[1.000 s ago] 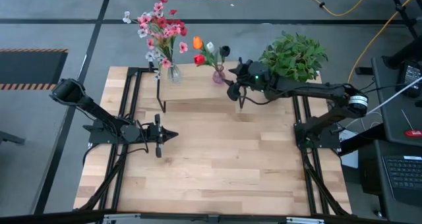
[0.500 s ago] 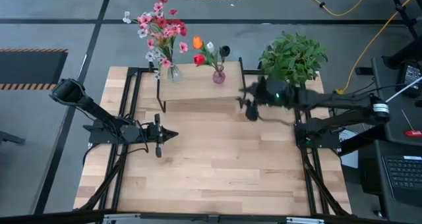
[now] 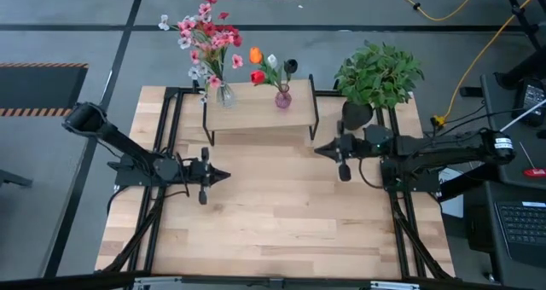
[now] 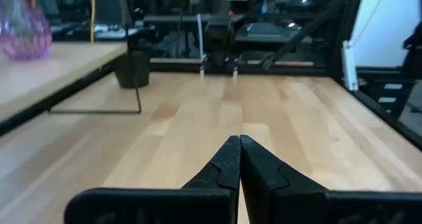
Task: Pick and place flowers into a vace then onto a shelf
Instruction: Return to Home Position
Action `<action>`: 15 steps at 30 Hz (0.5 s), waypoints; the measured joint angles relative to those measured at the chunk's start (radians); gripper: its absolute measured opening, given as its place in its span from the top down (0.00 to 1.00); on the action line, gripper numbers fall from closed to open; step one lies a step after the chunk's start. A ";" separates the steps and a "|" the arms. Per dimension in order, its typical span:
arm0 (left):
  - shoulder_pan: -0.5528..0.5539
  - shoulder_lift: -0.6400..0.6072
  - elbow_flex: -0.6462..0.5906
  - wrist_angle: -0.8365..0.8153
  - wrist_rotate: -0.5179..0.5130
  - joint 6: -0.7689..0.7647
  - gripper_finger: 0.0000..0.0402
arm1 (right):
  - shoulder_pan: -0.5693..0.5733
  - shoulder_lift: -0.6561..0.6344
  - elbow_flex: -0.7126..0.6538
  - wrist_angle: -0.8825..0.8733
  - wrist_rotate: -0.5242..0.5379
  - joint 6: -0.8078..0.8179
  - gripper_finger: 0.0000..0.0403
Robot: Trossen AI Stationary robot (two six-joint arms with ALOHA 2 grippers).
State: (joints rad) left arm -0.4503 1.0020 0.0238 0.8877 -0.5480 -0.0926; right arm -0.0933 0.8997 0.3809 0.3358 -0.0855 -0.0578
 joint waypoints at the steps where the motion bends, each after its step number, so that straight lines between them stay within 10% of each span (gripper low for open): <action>1: 0.007 -0.019 0.000 -0.008 0.016 0.012 0.99 | 0.000 0.000 0.000 0.005 -0.011 -0.002 0.97; 15: 0.110 -0.457 -0.001 -0.473 0.063 0.100 0.99 | -0.005 0.000 0.000 0.000 -0.118 -0.103 0.99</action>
State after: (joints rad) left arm -0.3403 0.5449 0.0233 0.4151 -0.4853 0.0073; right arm -0.0979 0.9001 0.3813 0.3359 -0.2031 -0.1605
